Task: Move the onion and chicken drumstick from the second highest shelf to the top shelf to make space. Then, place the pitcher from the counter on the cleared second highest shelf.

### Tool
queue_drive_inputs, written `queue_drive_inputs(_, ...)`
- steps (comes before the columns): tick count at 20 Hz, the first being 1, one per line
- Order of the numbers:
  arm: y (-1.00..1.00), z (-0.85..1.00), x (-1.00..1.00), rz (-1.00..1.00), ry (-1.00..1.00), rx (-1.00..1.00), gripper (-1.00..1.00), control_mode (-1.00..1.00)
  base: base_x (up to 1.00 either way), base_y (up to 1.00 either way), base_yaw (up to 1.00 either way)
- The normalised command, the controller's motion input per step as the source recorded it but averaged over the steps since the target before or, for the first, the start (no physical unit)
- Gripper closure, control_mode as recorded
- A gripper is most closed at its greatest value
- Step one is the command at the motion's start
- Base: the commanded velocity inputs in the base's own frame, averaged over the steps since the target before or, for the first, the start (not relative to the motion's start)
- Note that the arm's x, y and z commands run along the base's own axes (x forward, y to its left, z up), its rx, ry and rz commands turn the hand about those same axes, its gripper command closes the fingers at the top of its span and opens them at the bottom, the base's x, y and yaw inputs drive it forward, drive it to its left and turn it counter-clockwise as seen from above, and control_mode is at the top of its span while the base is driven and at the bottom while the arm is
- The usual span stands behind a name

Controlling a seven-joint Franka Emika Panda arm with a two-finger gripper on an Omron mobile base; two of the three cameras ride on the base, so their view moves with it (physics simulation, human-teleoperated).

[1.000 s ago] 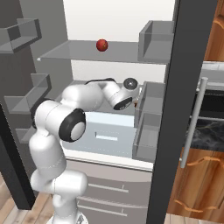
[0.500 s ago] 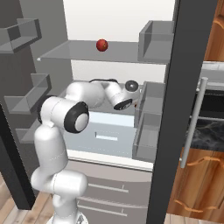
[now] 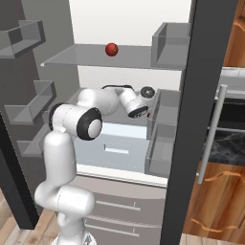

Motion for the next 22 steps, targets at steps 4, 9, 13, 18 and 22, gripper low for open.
queue_drive_inputs(4, -0.08, -0.13, 0.3, 0.0, 0.02, 0.0, -1.0, -1.0, 0.0, 0.0, 0.0)
queue_drive_inputs(9, -0.04, -0.32, 0.18, 0.0, 0.02, 0.0, -1.0, -1.0, 0.0, 0.0, 0.0)
queue_drive_inputs(13, -0.02, -0.48, 0.09, 0.0, 0.02, -0.01, -1.0, -1.0, 0.0, 0.0, 0.0)
queue_drive_inputs(18, 0.0, -0.76, 0.01, 0.0, 0.01, -0.05, 1.0, -1.0, 0.0, 0.0, 0.0)
queue_drive_inputs(22, 0.19, -0.91, 0.0, 0.0, 0.0, -0.07, 1.0, -1.0, 0.0, 0.0, 0.0)
